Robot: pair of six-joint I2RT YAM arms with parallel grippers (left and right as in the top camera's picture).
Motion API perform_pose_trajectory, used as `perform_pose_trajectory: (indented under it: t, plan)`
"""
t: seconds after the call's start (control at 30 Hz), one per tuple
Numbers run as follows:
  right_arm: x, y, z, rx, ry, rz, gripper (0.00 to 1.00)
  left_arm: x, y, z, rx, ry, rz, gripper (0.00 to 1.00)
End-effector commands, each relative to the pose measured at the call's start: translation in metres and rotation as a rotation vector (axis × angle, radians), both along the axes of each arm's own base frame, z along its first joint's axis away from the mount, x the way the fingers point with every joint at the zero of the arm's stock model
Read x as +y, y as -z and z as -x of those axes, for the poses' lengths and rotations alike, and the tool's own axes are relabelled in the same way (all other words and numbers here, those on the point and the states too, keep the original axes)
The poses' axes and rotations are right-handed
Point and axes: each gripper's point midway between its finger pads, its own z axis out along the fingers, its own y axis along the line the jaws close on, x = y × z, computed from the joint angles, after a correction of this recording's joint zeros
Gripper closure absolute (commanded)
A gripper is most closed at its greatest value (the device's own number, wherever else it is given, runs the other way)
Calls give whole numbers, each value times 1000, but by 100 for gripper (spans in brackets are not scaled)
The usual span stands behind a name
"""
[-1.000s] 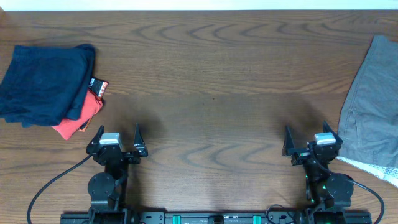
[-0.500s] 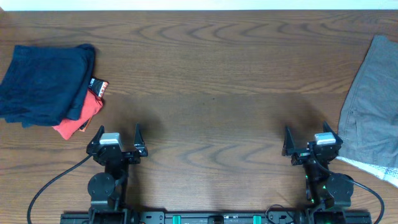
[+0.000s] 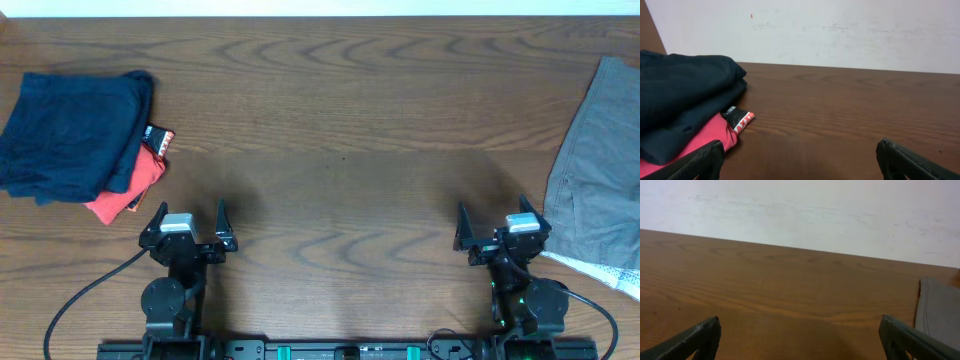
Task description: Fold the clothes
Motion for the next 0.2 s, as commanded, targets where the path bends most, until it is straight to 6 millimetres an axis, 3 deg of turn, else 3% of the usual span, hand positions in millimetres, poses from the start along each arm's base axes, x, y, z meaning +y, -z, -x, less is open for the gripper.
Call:
perform_pose_trajectory:
  t: [0.0, 0.17]
  plan:
    - [2, 0, 0, -1, -10, 12, 1, 4, 16, 2, 53, -19, -13, 2]
    - [2, 0, 0, -1, -10, 12, 1, 4, 16, 1, 53, -19, -13, 2]
